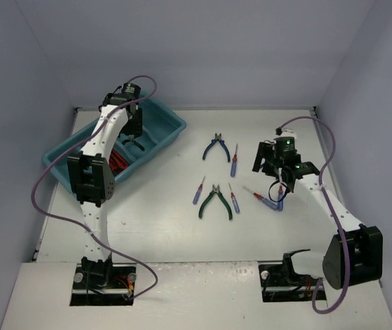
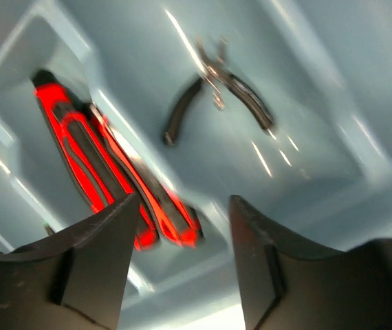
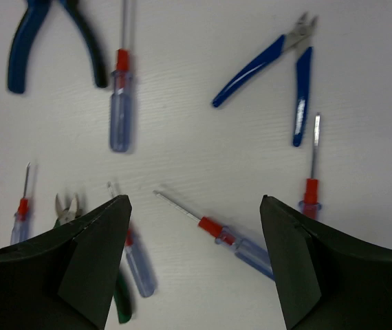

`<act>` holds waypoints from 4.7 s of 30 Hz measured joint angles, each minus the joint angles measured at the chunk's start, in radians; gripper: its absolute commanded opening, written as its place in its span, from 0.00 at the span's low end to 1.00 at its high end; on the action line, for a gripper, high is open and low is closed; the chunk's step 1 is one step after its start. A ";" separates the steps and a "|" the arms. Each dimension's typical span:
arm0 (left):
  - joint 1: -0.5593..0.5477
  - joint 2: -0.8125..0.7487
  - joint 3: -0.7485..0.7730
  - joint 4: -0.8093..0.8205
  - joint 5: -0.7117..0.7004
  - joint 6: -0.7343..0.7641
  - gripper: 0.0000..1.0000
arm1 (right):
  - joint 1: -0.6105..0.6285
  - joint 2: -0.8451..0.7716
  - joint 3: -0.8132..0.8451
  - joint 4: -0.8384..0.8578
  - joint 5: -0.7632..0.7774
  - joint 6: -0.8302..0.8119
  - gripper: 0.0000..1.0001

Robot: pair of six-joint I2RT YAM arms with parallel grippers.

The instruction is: Sort the tools into containers

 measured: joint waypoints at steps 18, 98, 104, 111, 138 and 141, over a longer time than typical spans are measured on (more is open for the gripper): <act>-0.220 -0.667 -0.459 0.091 0.316 -0.028 0.67 | -0.273 0.523 0.232 0.007 0.042 0.036 0.50; -0.395 -0.549 -0.500 0.458 0.820 -0.270 0.00 | 0.258 0.069 0.270 0.221 -0.394 -0.239 0.71; -0.288 -0.548 -0.527 0.465 0.809 -0.282 0.00 | 0.227 0.055 0.223 0.240 -0.351 -0.224 0.74; 0.004 -0.495 -0.516 0.456 0.732 -0.288 0.00 | 0.124 -0.024 0.113 0.196 -0.320 -0.218 0.75; 0.233 -0.012 -0.202 0.260 0.632 -0.218 0.64 | 0.122 -0.080 0.048 0.075 -0.242 -0.229 0.72; 0.229 -0.063 -0.225 0.243 0.615 -0.205 0.65 | 0.134 -0.028 0.035 0.066 -0.232 -0.218 0.68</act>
